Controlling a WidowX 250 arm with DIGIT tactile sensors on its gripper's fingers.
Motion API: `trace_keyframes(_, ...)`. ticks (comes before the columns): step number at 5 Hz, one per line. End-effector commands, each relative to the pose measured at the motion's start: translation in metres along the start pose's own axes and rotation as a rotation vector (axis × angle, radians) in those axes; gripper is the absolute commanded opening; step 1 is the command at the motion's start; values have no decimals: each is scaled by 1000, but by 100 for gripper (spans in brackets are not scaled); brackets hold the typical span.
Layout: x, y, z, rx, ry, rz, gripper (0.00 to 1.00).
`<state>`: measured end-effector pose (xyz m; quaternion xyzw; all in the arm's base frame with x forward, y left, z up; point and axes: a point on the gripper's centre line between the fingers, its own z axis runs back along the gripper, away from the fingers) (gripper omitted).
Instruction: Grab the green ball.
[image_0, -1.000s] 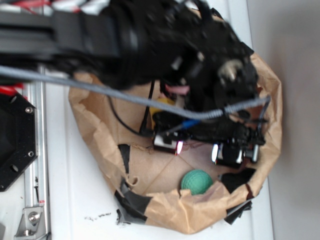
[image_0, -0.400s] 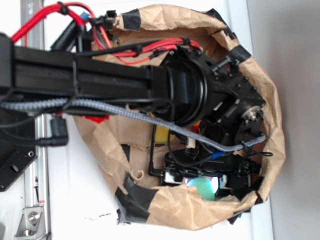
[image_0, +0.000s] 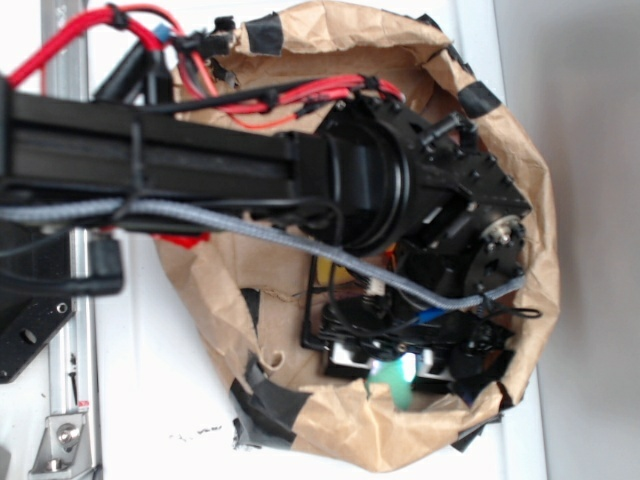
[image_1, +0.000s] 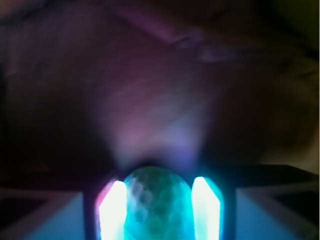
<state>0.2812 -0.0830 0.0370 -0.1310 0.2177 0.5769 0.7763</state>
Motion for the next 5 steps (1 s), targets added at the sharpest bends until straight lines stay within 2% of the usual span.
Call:
trace_keyframes(1, 16, 33, 112, -179, -201, -375, 0)
trace_keyframes(2, 17, 42, 166, -111, -392, -633, 0)
trace_keyframes(3, 15, 43, 177, -196, -469, -931, 0)
trace_keyframes(4, 11, 40, 158, -181, -473, -1067, 0)
trace_keyframes(5, 6, 36, 158, -210, -475, -1091, 0)
